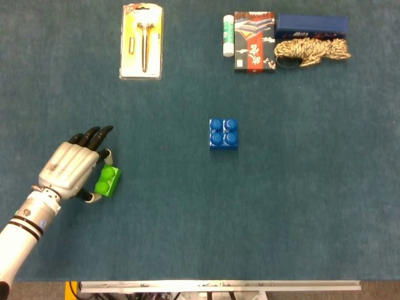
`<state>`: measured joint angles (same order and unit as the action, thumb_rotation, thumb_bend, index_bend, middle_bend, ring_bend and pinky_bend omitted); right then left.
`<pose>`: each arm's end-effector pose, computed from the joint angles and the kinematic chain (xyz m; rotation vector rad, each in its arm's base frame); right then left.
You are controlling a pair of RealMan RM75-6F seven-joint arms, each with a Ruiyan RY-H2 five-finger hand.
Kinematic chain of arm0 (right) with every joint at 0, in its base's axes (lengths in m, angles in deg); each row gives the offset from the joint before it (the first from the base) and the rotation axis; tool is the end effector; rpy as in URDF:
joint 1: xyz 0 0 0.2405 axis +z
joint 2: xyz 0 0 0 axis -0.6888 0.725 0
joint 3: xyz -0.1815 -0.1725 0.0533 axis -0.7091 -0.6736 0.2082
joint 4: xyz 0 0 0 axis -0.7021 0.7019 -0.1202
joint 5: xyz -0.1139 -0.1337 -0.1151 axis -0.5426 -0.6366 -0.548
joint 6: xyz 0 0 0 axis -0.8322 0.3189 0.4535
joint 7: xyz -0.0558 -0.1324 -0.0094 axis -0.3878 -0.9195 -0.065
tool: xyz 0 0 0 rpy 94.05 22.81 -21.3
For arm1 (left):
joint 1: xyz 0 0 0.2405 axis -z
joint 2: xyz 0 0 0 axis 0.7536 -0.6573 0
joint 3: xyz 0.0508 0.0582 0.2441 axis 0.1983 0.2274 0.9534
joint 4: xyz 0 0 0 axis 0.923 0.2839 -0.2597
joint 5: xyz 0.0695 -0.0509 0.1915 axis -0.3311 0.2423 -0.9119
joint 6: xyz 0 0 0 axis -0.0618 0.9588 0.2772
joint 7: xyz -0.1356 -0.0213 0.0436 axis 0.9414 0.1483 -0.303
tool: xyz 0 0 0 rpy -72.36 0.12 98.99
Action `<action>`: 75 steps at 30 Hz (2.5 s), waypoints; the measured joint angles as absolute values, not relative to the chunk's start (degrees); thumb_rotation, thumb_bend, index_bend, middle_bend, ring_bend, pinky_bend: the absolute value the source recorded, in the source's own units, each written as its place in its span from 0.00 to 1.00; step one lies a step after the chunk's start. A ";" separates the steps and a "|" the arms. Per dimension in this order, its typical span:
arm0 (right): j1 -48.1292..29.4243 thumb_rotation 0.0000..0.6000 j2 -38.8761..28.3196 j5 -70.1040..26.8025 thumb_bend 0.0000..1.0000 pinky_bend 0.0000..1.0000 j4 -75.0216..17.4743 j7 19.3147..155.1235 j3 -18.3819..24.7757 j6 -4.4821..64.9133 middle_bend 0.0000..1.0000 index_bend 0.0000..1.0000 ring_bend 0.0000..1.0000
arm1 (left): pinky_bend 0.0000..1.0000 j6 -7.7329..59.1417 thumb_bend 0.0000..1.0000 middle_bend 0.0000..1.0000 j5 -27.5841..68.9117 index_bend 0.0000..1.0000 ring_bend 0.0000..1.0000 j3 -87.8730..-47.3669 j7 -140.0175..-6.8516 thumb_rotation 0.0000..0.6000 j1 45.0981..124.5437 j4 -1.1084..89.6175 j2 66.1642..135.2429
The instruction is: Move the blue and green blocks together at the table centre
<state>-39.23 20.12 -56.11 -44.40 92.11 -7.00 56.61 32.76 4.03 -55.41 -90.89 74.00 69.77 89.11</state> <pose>-0.3009 -0.1662 0.1901 1.5417 -0.7808 0.9904 -0.2502 0.2253 0.0357 -1.9833 -1.0157 -0.6293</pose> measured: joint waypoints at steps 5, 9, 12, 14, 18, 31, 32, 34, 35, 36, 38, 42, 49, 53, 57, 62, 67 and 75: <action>-39.18 1.00 20.10 -56.01 0.04 0.03 -44.40 92.08 -6.95 56.51 0.15 0.28 0.00 | 0.16 32.65 0.04 0.00 4.13 0.42 0.00 -56.42 -91.08 1.00 74.76 70.70 87.74; -39.13 1.00 20.10 -55.80 0.04 0.03 -44.42 92.10 -6.87 56.37 0.15 0.28 0.00 | 0.16 33.28 0.04 0.00 4.37 0.42 0.00 -57.92 -91.17 1.00 76.30 71.84 86.06; -39.15 1.00 20.15 -55.74 0.04 0.03 -44.45 92.23 -6.83 56.44 0.15 0.28 0.00 | 0.16 34.34 0.04 0.00 5.23 0.42 0.00 -59.35 -91.36 1.00 77.83 72.91 84.88; -39.18 1.00 20.20 -55.73 0.04 0.03 -44.42 92.35 -6.82 56.53 0.15 0.28 0.00 | 0.16 35.40 0.04 0.00 6.40 0.42 0.00 -60.40 -91.54 1.00 79.02 73.66 84.17; -39.22 1.00 20.29 -55.67 0.04 0.03 -44.35 92.57 -6.78 56.64 0.15 0.28 0.00 | 0.16 37.23 0.04 0.00 9.55 0.42 0.00 -62.14 -92.41 1.00 81.08 74.97 83.38; -39.49 1.00 20.77 -55.38 0.04 0.03 -44.09 93.85 -6.60 57.21 0.15 0.28 0.00 | 0.16 39.05 0.07 0.00 31.85 0.43 0.00 -65.81 -102.02 1.00 88.82 80.75 83.90; -39.49 1.00 20.77 -55.36 0.04 0.03 -44.09 93.88 -6.58 57.22 0.15 0.28 0.00 | 0.16 38.73 0.07 0.00 34.35 0.44 0.00 -65.96 -103.40 1.00 89.81 81.27 84.10; -39.49 1.00 20.82 -55.28 0.04 0.03 -44.09 94.07 -6.53 57.22 0.15 0.28 0.00 | 0.16 37.89 0.07 0.00 38.14 0.44 0.00 -66.15 -105.58 1.00 91.39 82.01 84.54; -39.49 1.00 20.83 -55.23 0.04 0.03 -44.08 94.15 -6.51 57.23 0.15 0.28 0.00 | 0.16 37.05 0.07 0.00 40.61 0.44 0.00 -66.27 -107.11 1.00 92.47 82.50 84.91; -39.49 1.00 20.86 -55.18 0.04 0.03 -44.06 94.23 -6.48 57.23 0.15 0.28 0.00 | 0.16 36.26 0.07 0.00 42.38 0.44 0.00 -66.35 -108.27 1.00 93.27 82.86 85.25; -39.50 1.00 20.90 -55.12 0.04 0.03 -44.05 94.39 -6.45 57.24 0.15 0.28 0.00 | 0.16 33.80 0.07 0.00 45.86 0.44 0.00 -66.52 -110.86 1.00 95.01 83.62 86.29; -39.52 1.00 21.01 -54.98 0.04 0.03 -43.99 94.77 -6.37 57.28 0.15 0.28 0.00 | 0.16 28.71 0.10 0.00 51.86 0.46 0.00 -67.24 -114.55 1.00 97.87 85.06 88.60; -39.70 1.00 21.26 -54.87 0.04 0.03 -43.89 95.62 -6.24 57.72 0.15 0.28 0.00 | 0.18 21.67 0.13 0.00 60.72 0.49 0.00 -70.46 -117.18 1.00 101.86 87.02 92.33; -39.74 1.00 21.45 -54.77 0.04 0.03 -43.79 96.20 -6.19 57.79 0.15 0.28 0.00 | 0.18 19.48 0.13 0.00 65.17 0.49 0.00 -72.49 -117.93 1.00 103.82 87.62 94.08; -39.79 1.00 21.67 -54.76 0.04 0.03 -43.69 96.89 -6.16 57.91 0.15 0.28 0.00 | 0.19 18.15 0.13 0.00 68.38 0.49 0.00 -74.09 -118.36 1.00 105.48 88.08 95.65; -39.95 1.00 21.98 -54.59 0.04 0.03 -43.61 97.66 -6.07 58.23 0.15 0.28 0.00 | 0.19 18.34 0.13 0.00 73.13 0.49 0.00 -75.97 -118.58 1.00 107.63 88.26 97.23; -40.32 1.00 22.29 -54.39 0.04 0.03 -43.51 98.51 -5.92 58.93 0.15 0.28 0.00 | 0.19 16.79 0.13 0.00 73.66 0.49 0.00 -76.58 -119.17 1.00 109.73 86.76 100.57; -40.84 1.00 22.78 -54.05 0.04 0.03 -43.24 99.91 -5.66 59.85 0.15 0.28 0.00 | 0.19 14.73 0.13 0.00 73.46 0.50 0.00 -78.43 -117.83 1.00 111.36 84.10 104.84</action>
<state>-40.84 22.78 -54.05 -43.24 99.91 -5.66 59.85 14.73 73.46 -78.43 -117.83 111.36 84.10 104.84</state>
